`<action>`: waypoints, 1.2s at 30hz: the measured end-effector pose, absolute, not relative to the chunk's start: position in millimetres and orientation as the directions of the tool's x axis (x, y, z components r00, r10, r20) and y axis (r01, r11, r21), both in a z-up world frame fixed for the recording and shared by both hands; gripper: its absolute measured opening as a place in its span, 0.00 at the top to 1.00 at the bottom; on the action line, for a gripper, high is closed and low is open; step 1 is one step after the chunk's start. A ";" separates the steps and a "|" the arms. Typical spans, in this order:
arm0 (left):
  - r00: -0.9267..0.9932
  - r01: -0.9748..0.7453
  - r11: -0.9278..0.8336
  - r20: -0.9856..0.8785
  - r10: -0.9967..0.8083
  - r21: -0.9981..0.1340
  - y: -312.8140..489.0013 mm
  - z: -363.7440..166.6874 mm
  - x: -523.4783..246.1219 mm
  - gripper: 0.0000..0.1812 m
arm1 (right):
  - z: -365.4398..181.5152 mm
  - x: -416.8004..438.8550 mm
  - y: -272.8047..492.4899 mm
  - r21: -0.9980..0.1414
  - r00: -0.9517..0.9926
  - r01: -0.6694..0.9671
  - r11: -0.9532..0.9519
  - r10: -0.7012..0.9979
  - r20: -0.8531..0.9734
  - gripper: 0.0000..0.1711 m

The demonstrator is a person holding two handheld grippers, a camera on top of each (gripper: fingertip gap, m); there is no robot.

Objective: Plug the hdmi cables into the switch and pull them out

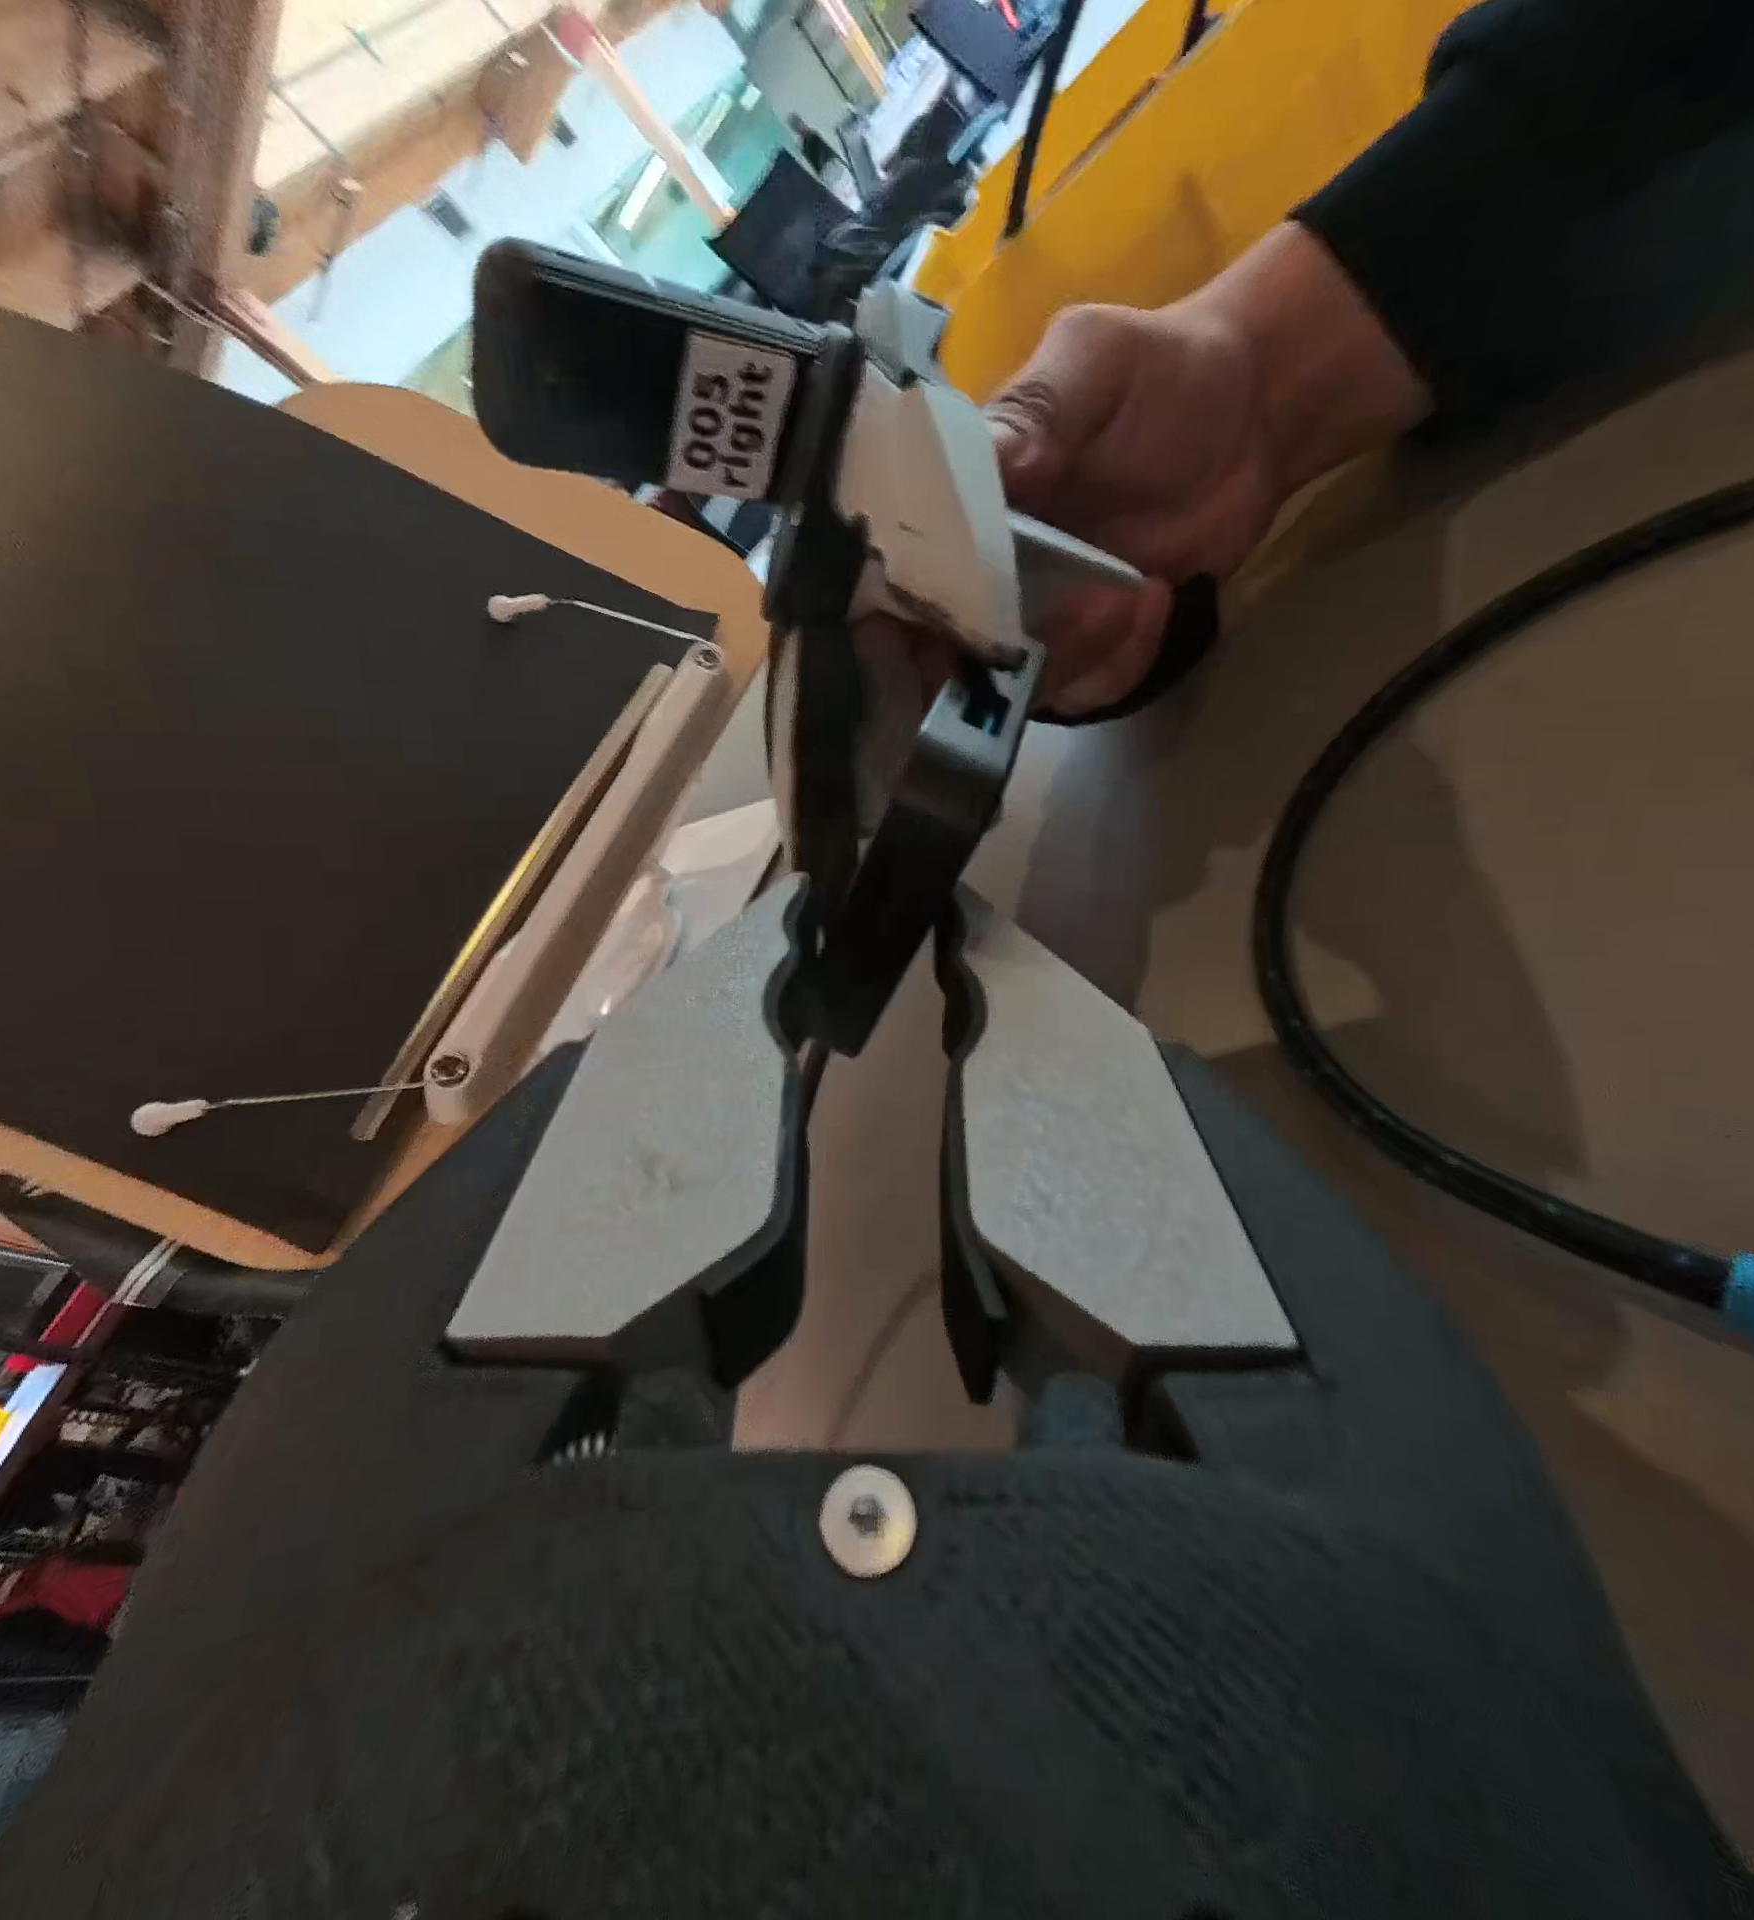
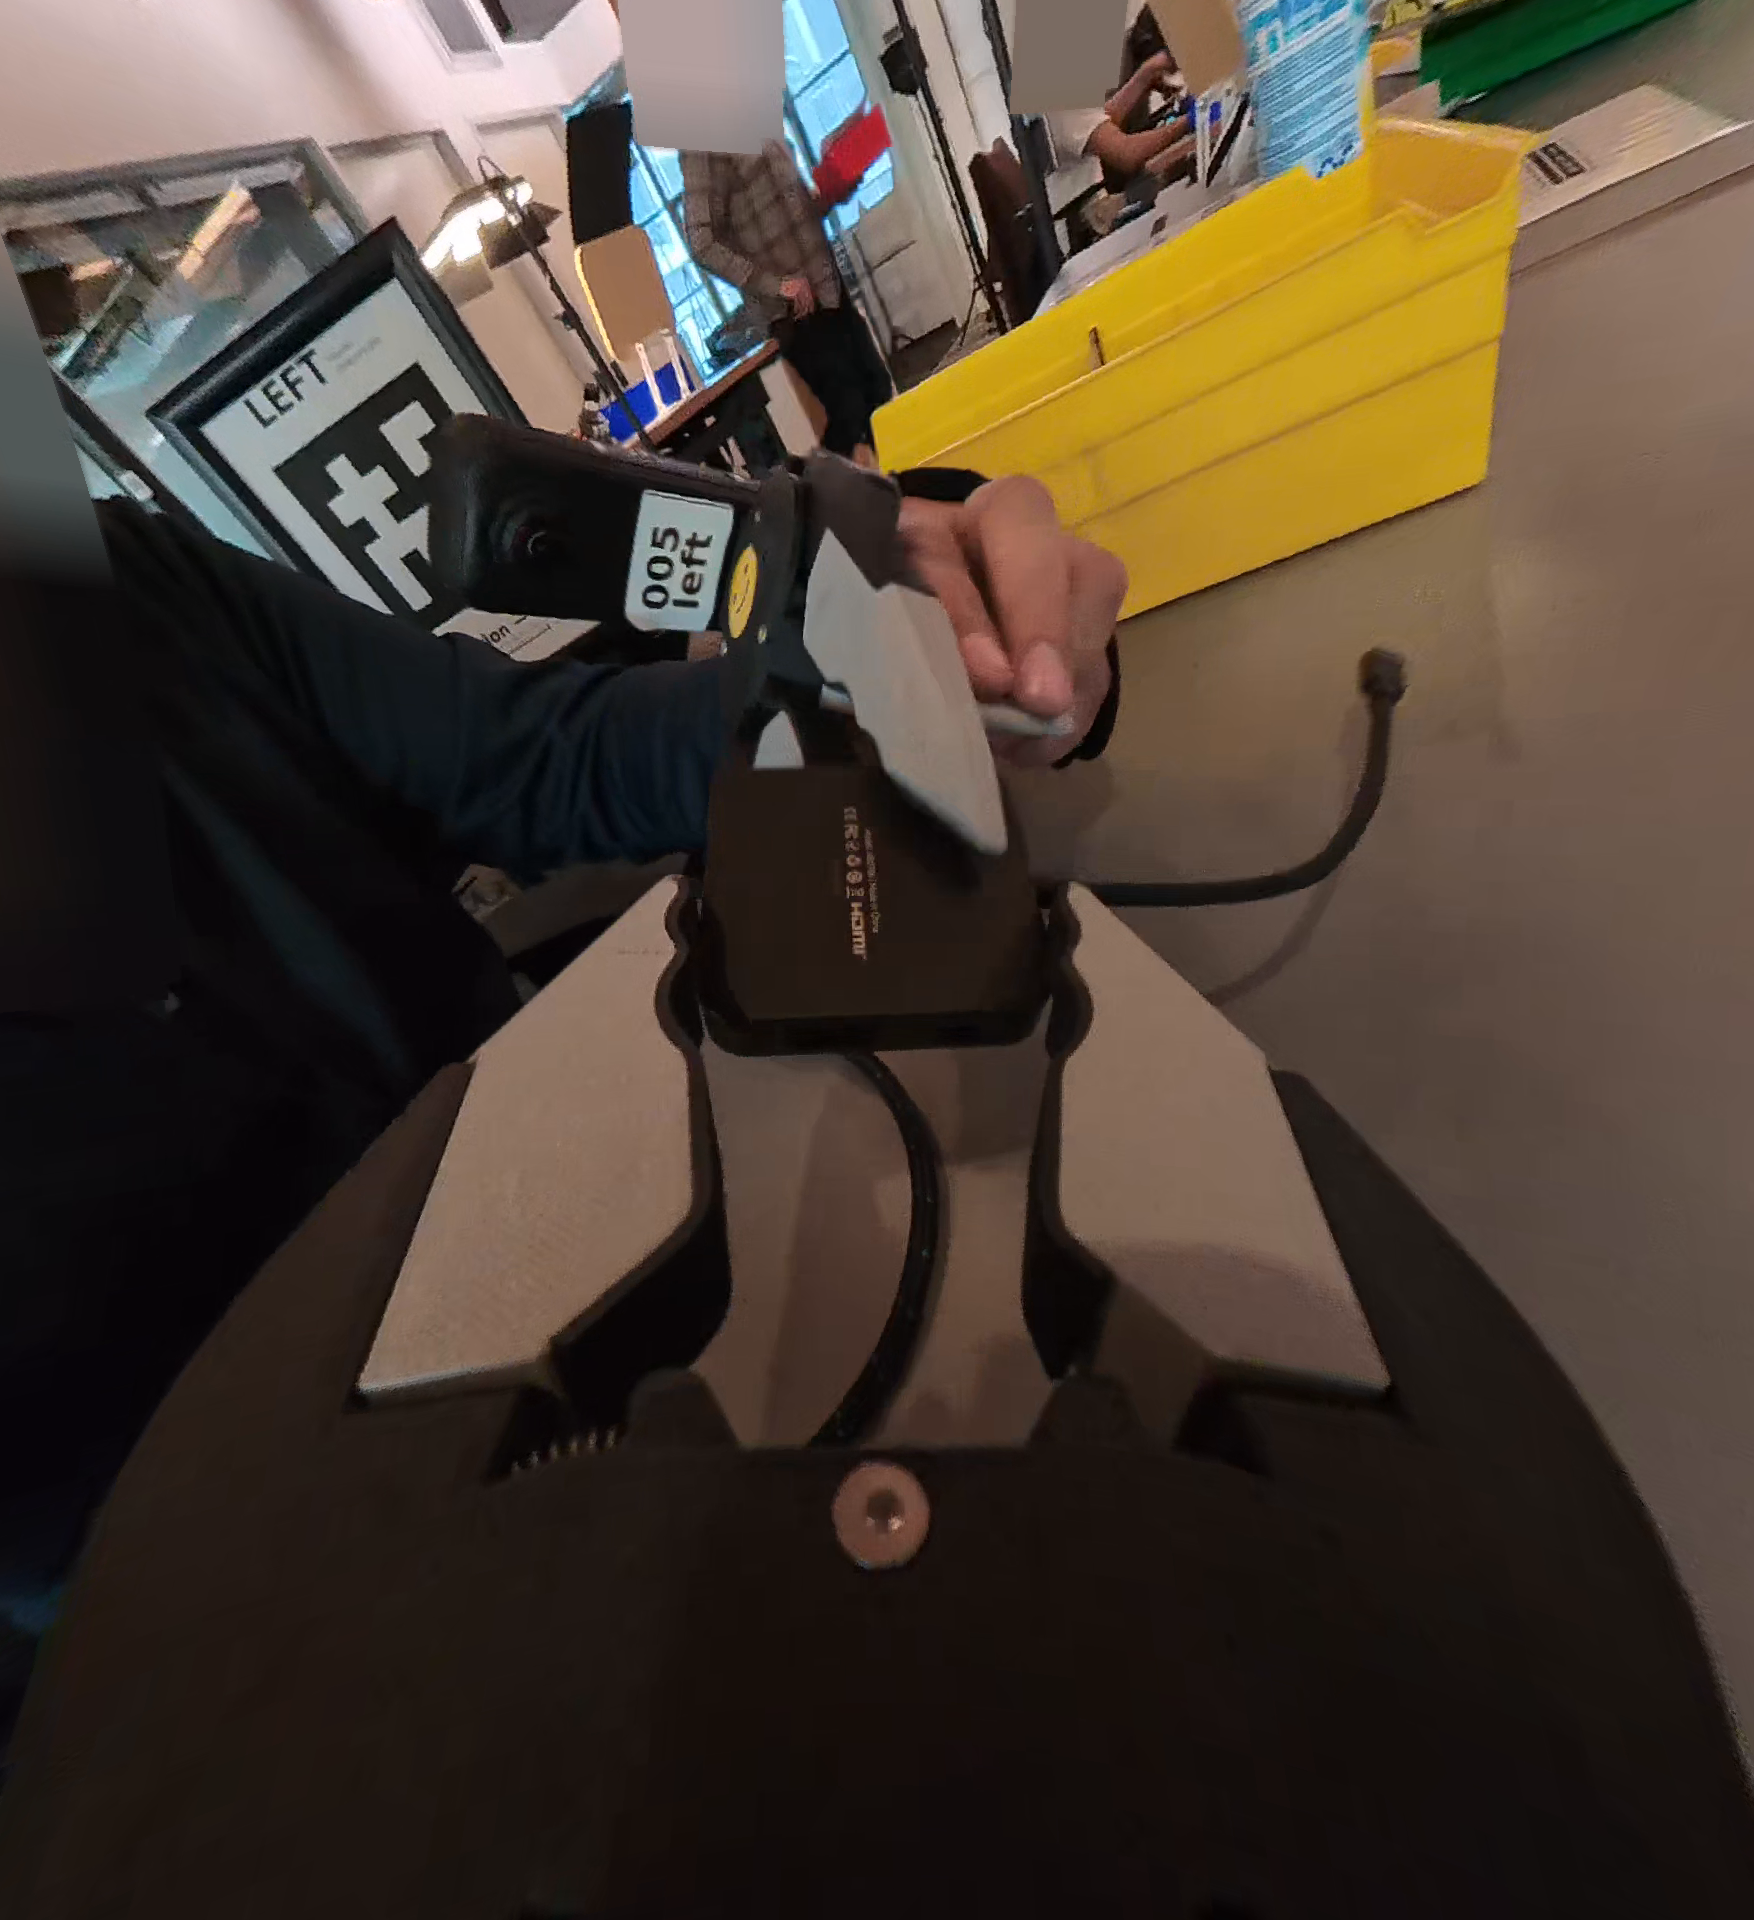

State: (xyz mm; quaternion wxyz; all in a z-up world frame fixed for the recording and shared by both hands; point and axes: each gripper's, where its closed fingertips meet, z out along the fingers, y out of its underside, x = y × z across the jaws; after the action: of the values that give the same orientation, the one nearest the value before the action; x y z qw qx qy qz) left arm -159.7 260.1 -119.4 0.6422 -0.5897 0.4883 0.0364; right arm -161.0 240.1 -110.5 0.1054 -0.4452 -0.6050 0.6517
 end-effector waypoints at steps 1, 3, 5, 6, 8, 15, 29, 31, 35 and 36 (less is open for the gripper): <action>0.516 -0.642 0.271 -0.666 -0.539 -0.717 262.8 -123.0 -161.4 0.90 | -110.3 -162.2 244.1 -0.878 -0.568 0.403 -0.258 0.681 -0.461 0.63; 0.520 -0.701 0.163 -0.653 -0.550 -0.695 273.3 -138.1 -173.0 0.93 | -110.9 -163.7 260.3 -0.878 -0.513 0.395 -0.270 0.728 -0.454 0.81; 0.561 -0.735 0.073 -0.665 -0.493 -0.674 286.7 -144.1 -193.3 0.93 | -113.0 -166.1 285.7 -0.894 -0.392 0.368 -0.257 0.829 -0.399 0.72; 0.575 -0.741 0.028 -0.654 -0.492 -0.671 289.8 -148.1 -200.7 0.93 | -110.3 -165.8 293.8 -0.906 -0.349 0.346 -0.246 0.862 -0.367 0.67; 0.606 -0.726 -0.007 -0.635 -0.480 -0.688 292.9 -146.8 -206.5 0.94 | -100.9 -167.3 294.2 -0.930 -0.311 0.307 -0.203 0.902 -0.300 0.62; 0.594 -0.741 -0.031 -0.632 -0.498 -0.671 291.6 -150.0 -203.8 0.94 | -125.2 -201.0 257.8 -0.872 -0.211 0.389 0.298 0.950 0.231 0.73; 0.565 -0.715 0.020 -0.594 -0.573 -0.699 278.6 -142.3 -186.2 0.94 | -144.2 -182.9 289.5 -0.835 -0.233 0.396 0.383 0.921 0.312 0.88; 0.560 -0.724 0.021 -0.606 -0.565 -0.689 279.7 -143.1 -188.5 0.94 | -146.2 -184.7 291.7 -0.838 -0.215 0.407 0.364 0.929 0.300 0.87; 0.536 -0.737 0.052 -0.630 -0.563 -0.674 277.5 -142.3 -186.1 0.94 | -158.2 -190.0 294.6 -0.796 -0.192 0.480 0.370 0.929 0.316 0.88; 0.527 -0.734 0.075 -0.635 -0.565 -0.675 275.6 -139.9 -181.2 0.94 | -161.6 -190.9 293.3 -0.781 -0.197 0.490 0.388 0.922 0.334 0.88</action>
State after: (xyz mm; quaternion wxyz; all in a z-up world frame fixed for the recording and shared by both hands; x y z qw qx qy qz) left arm -181.2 275.6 -139.9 0.5538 -0.6758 0.4804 0.0764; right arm -190.9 293.3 -161.6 0.4070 -0.4856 -0.7268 0.2651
